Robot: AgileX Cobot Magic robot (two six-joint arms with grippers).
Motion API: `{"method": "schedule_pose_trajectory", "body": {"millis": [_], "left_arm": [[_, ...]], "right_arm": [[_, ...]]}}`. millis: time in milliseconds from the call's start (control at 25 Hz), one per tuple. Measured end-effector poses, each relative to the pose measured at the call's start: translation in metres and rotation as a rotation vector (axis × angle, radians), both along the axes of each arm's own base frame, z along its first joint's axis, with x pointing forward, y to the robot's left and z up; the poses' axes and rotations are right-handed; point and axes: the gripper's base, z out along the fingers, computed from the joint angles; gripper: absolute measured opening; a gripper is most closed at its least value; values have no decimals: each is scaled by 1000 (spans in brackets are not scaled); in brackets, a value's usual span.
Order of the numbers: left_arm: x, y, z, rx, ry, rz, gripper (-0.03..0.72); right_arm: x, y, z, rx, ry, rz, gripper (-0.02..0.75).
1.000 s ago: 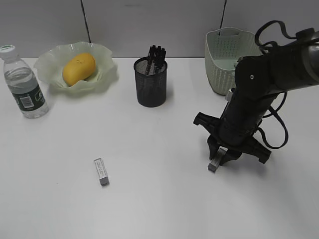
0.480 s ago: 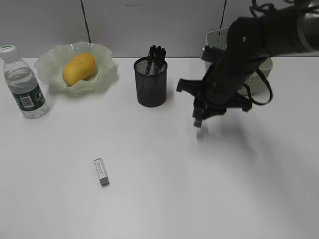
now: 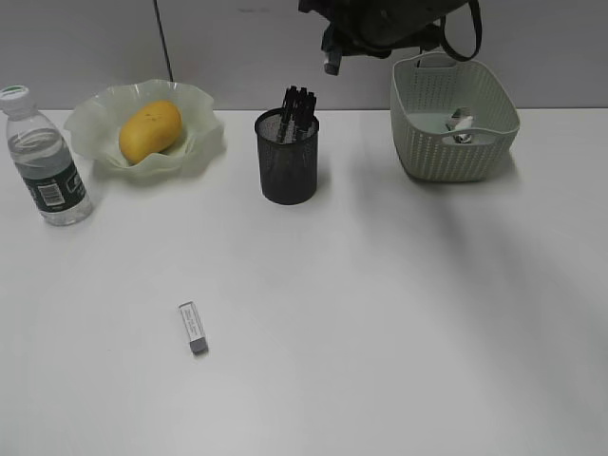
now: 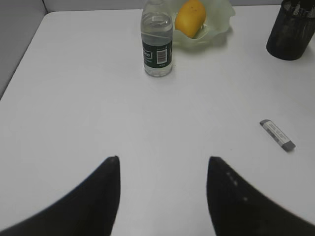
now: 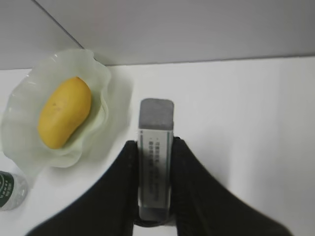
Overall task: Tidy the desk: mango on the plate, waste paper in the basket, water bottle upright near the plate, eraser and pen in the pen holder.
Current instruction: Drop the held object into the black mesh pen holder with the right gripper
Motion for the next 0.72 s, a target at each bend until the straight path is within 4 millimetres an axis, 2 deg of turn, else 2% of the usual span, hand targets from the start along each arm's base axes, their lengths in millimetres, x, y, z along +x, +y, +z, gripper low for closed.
{"method": "schedule_pose_trajectory", "body": {"millis": [160,360,600,720], "left_arm": [[0,0,0,0,0,0,428],[0,0,0,0,0,0,428],[0,0,0,0,0,0,428],[0,0,0,0,0,0,428]], "right_arm": [[-1,20,0,-44,-143,83,173],[-2,47,-32,-164,-216,205,173],[2,55,-75,-239,-177,251,173],[3,56,-85,-251,-160,255,179]]}}
